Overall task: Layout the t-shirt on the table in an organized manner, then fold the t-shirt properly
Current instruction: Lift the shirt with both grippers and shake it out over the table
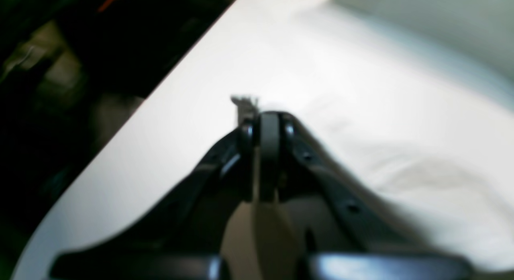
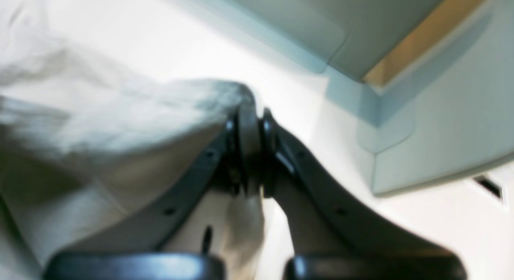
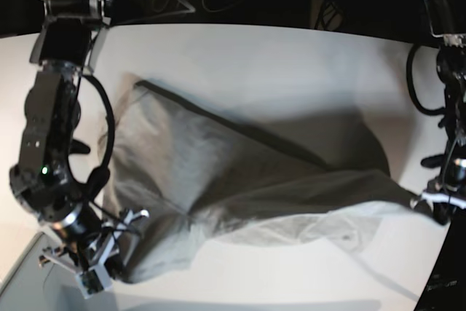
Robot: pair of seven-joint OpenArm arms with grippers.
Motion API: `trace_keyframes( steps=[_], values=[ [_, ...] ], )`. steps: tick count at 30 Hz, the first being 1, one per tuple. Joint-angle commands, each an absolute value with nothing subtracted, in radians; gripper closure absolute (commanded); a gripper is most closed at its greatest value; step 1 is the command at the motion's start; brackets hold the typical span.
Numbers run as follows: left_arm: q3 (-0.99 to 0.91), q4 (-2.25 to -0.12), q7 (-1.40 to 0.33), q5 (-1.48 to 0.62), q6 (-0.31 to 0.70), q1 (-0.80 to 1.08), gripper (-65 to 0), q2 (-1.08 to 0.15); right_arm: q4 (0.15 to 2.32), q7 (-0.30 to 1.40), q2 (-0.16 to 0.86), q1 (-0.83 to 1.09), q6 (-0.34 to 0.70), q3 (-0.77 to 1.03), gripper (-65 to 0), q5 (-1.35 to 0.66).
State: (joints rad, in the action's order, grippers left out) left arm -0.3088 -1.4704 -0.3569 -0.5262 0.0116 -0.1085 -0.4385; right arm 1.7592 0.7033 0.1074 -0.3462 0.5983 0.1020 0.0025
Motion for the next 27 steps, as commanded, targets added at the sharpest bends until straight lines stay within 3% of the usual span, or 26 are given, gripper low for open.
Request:
trace_keyframes(
  steps=[1, 9, 16, 22, 27],
  values=[
    [-0.294, -1.494, -0.32, -0.521, -0.002, -0.16, 0.0, -0.466, 1.751, 0.671, 0.113, -0.424, 0.611, 0.105, 0.0, -0.005],
    [-0.033, -1.383, -0.32, -0.522, -0.008, -0.501, 0.0, -0.452, 1.42, 0.533, 0.136, -0.809, 0.611, 0.107, 0.0, -0.001],
    [0.084, -1.221, -0.32, -0.522, -0.005, -0.831, 0.0, -0.38, 1.127, 0.403, 0.237, -1.104, 0.611, 0.105, 0.0, -0.001],
    [0.122, -1.073, -0.318, -0.522, -0.004, -1.07, 0.0, -0.312, 0.997, 0.328, 0.308, -1.285, 0.61, 0.105, 0.0, -0.001],
    [0.116, -1.079, -0.318, -0.532, -0.004, -1.092, 0.0, -0.303, 1.023, 0.331, 0.332, -1.306, 0.61, 0.105, 0.0, -0.001]
  ],
)
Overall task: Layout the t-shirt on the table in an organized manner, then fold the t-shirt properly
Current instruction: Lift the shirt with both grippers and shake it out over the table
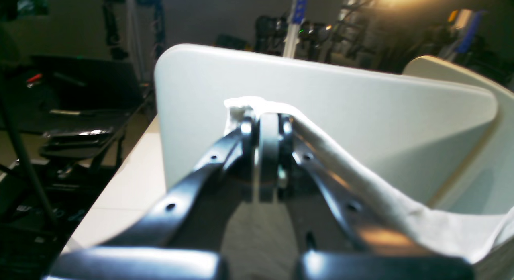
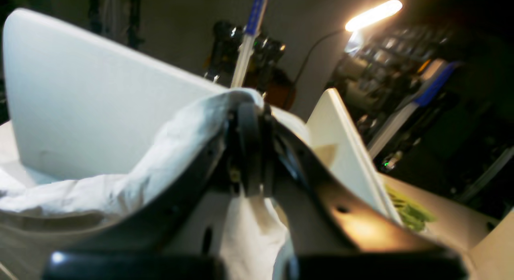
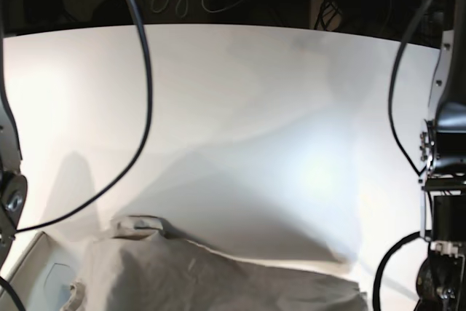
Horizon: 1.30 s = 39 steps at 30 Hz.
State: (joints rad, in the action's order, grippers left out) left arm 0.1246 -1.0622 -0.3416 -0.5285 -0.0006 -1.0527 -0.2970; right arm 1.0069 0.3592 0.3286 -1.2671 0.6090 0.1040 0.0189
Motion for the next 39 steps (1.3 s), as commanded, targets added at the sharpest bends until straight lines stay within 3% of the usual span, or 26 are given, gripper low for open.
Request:
trace_keyframes(
  steps=[1, 8, 18, 22, 29, 39],
  values=[
    [0.116, -1.104, -0.318, -0.533, -0.004, -1.089, 0.0, -0.308, 1.046, 0.332, 0.334, -1.3, 0.61, 0.105, 0.0, -0.001],
    [0.113, -1.356, -0.318, -0.533, -0.01, -0.831, 0.0, -0.384, 1.434, 0.449, 0.318, -0.974, 0.61, 0.205, 0.0, -0.005],
    [-0.099, -1.653, -0.32, -0.533, -0.007, -0.274, 0.0, -0.412, 1.834, 0.447, 0.125, -0.328, 0.615, 0.344, 0.0, -0.008],
    [-0.142, -1.695, -0.318, -0.535, -0.007, -0.068, 0.0, -0.404, 1.913, 0.432, 0.056, -0.105, 0.615, 0.364, 0.0, -0.042],
    [-0.251, -1.701, -0.314, -0.533, -0.002, 0.214, 0.0, -0.3, 1.922, 0.234, 0.021, 0.286, 0.615, 0.384, 0.0, -0.177],
    [-0.394, -1.774, -0.318, -0.533, -0.002, 0.354, 0.0, -0.263, 1.925, -0.012, 0.03, 0.518, 0.615, 0.386, 0.0, -0.239]
  ],
)
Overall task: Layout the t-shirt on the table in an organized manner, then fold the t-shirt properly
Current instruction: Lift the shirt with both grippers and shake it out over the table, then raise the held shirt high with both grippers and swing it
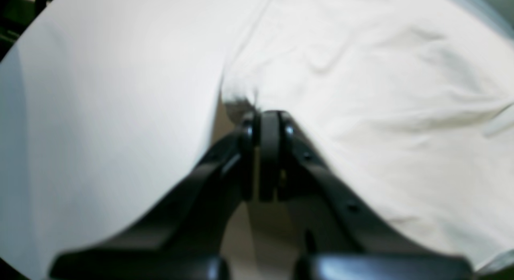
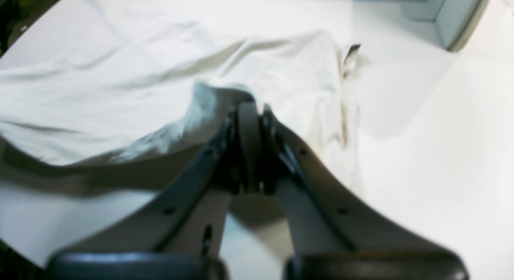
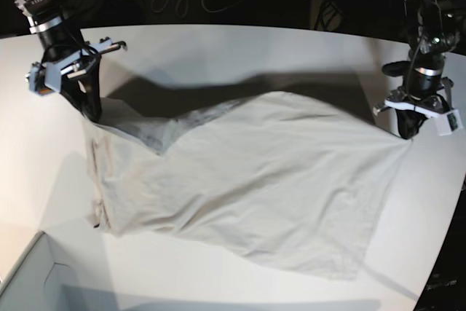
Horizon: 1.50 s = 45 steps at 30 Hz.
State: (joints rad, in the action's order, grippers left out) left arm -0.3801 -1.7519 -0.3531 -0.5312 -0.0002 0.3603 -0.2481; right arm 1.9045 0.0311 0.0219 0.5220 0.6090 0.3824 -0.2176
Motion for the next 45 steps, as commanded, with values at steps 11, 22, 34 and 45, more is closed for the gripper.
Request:
trace_keyframes(
  steps=[11, 22, 34, 45],
  values=[
    [-0.392, -1.765, -0.32, -0.521, -0.002, 0.101, 0.0, -0.278, 1.917, 0.15, 0.139, 0.171, 0.615, 0.383, 0.0, -0.234],
    [-0.107, -1.454, -0.444, -0.481, -0.002, -0.538, 0.0, -0.323, 1.497, 0.529, 0.263, -0.638, 0.615, 0.318, 0.0, -0.185],
    [0.007, -1.191, -0.44, -0.481, -0.004, -1.041, 0.0, -0.265, 0.653, 0.068, 0.36, -1.306, 0.61, 0.068, 0.0, -0.154],
    [0.002, -1.247, -0.444, -0.483, -0.005, -1.253, 0.0, -0.226, 0.743, -0.018, 0.407, -1.306, 0.51, 0.038, 0.0, -0.157]
  ],
)
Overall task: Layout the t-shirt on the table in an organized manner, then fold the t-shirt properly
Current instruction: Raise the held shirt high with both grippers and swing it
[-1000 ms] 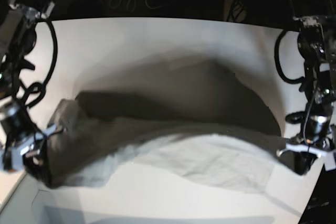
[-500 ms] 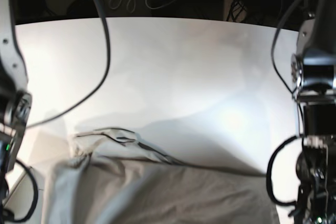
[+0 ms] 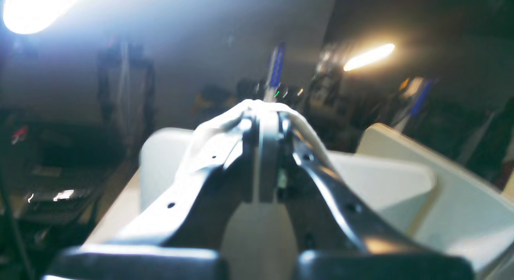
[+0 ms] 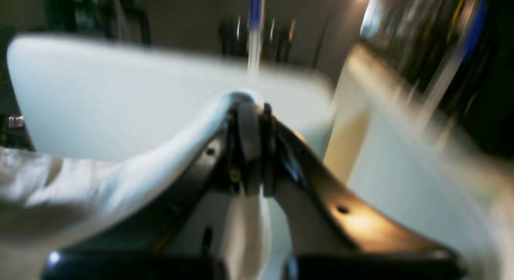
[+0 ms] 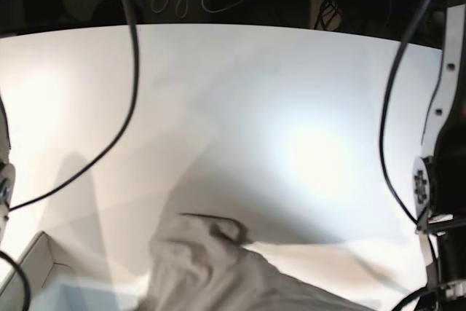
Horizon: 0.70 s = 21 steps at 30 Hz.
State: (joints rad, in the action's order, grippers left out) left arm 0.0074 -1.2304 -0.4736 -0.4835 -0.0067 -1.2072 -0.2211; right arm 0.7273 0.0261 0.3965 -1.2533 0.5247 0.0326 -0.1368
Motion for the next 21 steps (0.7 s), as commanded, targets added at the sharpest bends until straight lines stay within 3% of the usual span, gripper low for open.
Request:
trace_keyframes(
  steps=[1, 7, 15, 21],
  values=[
    [0.004, -1.282, -0.447, -0.483, -0.005, -1.241, 0.0, -0.226, 0.789, -0.002, 0.415, -1.306, 0.51, 0.039, 0.0, -0.159],
    [0.004, -1.417, -0.484, -0.481, -0.004, -1.032, 0.0, -0.231, 1.078, 0.127, 0.435, -1.26, 0.515, 0.128, 0.0, -0.159],
    [0.001, -1.503, -0.489, -0.481, -0.004, -0.751, 0.0, -0.231, 1.371, 0.134, 0.423, -0.773, 0.516, 0.236, 0.0, -0.16],
    [-0.039, -1.6, -0.49, -0.481, -0.004, -0.518, 0.0, -0.229, 1.561, 0.128, 0.337, -0.389, 0.518, 0.341, 0.0, -0.16]
  ],
)
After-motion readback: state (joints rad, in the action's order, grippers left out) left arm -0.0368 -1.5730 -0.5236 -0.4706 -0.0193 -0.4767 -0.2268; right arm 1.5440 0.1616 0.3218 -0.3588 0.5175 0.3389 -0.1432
